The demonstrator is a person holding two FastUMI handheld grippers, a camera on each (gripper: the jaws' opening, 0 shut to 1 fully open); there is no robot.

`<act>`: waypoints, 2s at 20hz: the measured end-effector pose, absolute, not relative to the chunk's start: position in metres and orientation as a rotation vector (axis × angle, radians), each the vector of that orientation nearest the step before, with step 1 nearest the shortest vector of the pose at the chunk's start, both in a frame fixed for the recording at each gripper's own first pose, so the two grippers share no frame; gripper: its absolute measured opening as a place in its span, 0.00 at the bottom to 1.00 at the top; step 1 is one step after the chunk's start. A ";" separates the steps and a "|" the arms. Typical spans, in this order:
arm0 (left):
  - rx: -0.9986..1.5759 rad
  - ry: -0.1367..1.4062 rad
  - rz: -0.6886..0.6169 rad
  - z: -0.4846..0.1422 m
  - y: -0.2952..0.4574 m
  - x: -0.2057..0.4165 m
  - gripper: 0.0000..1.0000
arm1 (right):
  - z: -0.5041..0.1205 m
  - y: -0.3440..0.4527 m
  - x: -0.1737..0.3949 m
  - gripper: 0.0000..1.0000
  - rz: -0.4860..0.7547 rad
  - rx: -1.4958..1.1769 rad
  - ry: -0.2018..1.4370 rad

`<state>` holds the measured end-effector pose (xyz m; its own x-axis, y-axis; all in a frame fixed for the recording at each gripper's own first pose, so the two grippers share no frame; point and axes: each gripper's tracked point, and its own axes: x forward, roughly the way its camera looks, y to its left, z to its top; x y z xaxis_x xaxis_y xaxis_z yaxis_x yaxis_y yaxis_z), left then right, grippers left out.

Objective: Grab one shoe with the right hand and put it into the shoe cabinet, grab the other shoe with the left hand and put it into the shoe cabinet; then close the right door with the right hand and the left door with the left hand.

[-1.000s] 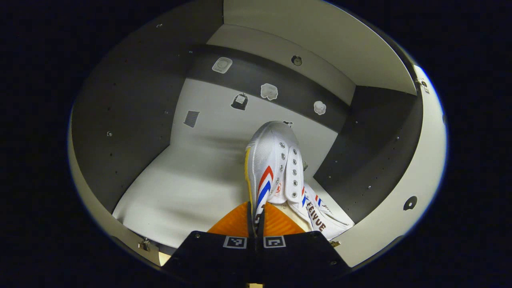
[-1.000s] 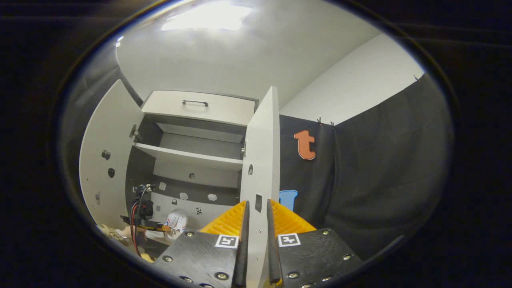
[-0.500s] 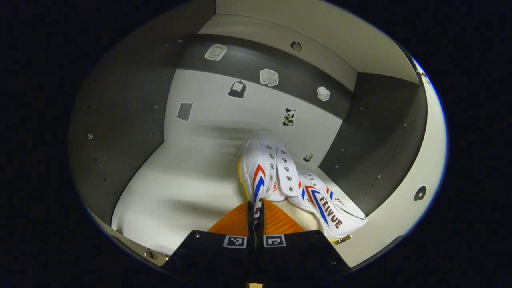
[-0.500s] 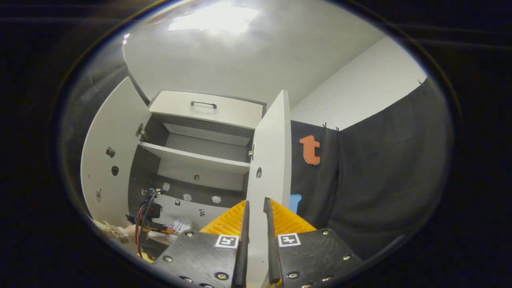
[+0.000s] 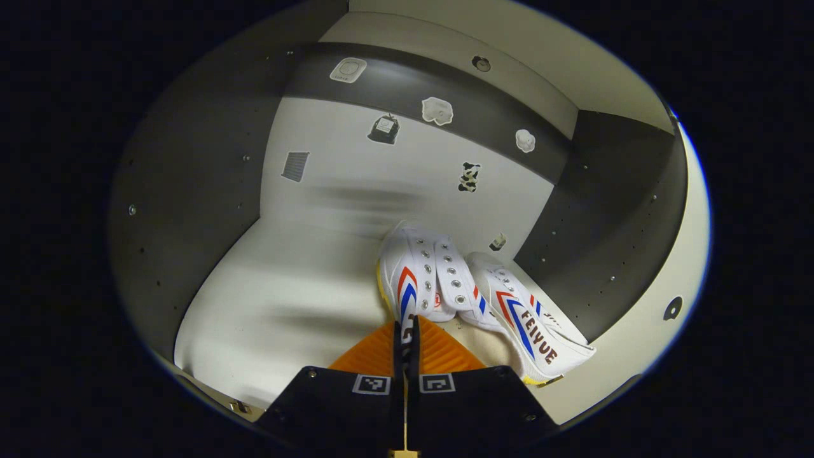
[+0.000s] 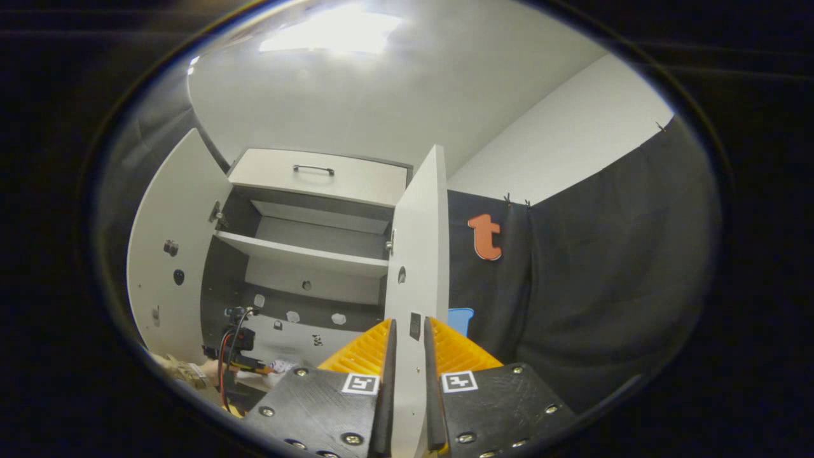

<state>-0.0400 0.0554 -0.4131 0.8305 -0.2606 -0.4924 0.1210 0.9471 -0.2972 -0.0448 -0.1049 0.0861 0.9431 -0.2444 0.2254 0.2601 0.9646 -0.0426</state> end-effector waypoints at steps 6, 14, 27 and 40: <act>-0.167 0.526 -0.176 -0.408 0.060 -0.034 0.23 | 0.083 -0.107 -0.048 0.21 -0.259 -0.080 -0.210; -0.144 0.450 -0.166 -0.372 0.068 -0.049 0.52 | 0.076 -0.098 -0.043 0.21 -0.208 -0.053 -0.198; -0.088 0.101 -0.190 -0.188 0.072 -0.126 0.52 | 0.070 -0.056 -0.025 0.21 -0.026 -0.022 -0.191; -0.097 0.004 -0.209 -0.127 0.066 -0.238 0.51 | 0.114 -0.116 -0.029 0.21 -0.150 -0.021 -0.322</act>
<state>-0.2378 0.0657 -0.1271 0.9782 -0.2075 0.0058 0.2070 0.9735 -0.0970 -0.0289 -0.1161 0.1136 0.9376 -0.1434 0.3169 0.1503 0.9886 0.0029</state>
